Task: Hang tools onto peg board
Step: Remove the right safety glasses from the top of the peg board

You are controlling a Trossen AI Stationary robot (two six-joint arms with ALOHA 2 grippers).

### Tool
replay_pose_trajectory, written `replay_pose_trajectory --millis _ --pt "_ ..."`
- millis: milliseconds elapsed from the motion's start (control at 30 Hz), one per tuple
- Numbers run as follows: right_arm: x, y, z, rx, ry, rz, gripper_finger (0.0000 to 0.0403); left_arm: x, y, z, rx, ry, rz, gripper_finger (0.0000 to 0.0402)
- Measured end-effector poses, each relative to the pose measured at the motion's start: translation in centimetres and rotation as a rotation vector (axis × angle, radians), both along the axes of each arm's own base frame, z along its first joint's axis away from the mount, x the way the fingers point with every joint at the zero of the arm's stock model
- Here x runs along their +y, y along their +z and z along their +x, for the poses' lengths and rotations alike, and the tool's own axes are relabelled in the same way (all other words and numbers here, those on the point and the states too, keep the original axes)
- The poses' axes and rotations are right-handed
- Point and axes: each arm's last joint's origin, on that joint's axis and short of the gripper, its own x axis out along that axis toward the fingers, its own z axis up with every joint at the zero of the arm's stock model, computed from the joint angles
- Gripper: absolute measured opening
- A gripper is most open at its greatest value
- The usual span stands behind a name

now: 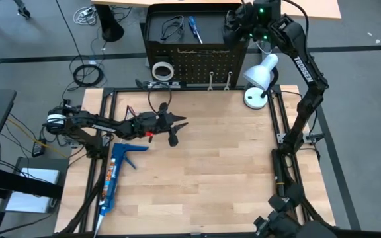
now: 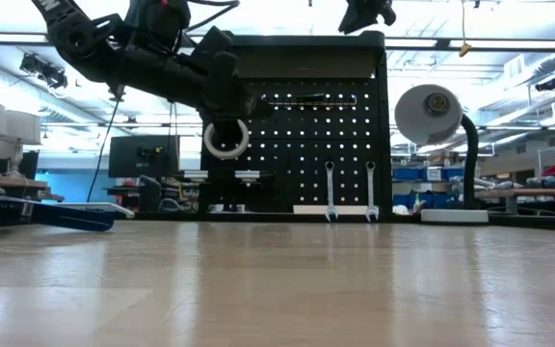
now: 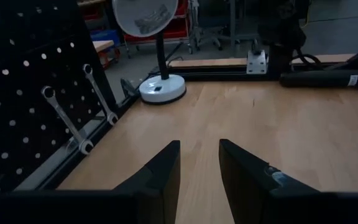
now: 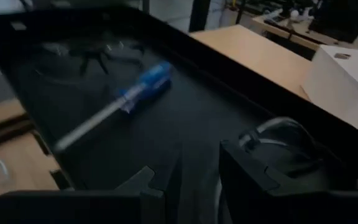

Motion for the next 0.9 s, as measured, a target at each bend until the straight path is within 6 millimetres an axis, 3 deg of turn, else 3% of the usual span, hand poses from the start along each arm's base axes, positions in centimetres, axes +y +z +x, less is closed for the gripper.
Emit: replay_pose_trajectory --millis 133,400,633,900 --pt "-0.1 -0.6 -0.2 0.077 -0.038 0.003 0.0112 0.0 -0.3 -0.2 0.043 0.003 -0.013 0.0115" --pt "-1.2 -1.6 0.5 0.138 -0.026 0.000 0.0112 0.0 2.0 -0.1 0.127 0.023 -0.060 0.0115" --pt "-2.1 -2.6 1.2 0.163 -0.021 0.010 0.0111 -0.1 1.8 -0.2 0.151 0.020 -0.050 0.0115" --pt "-2.3 -2.6 1.4 0.173 -0.023 -0.007 0.0068 -0.1 1.8 -0.2 0.157 0.018 -0.040 0.0115"
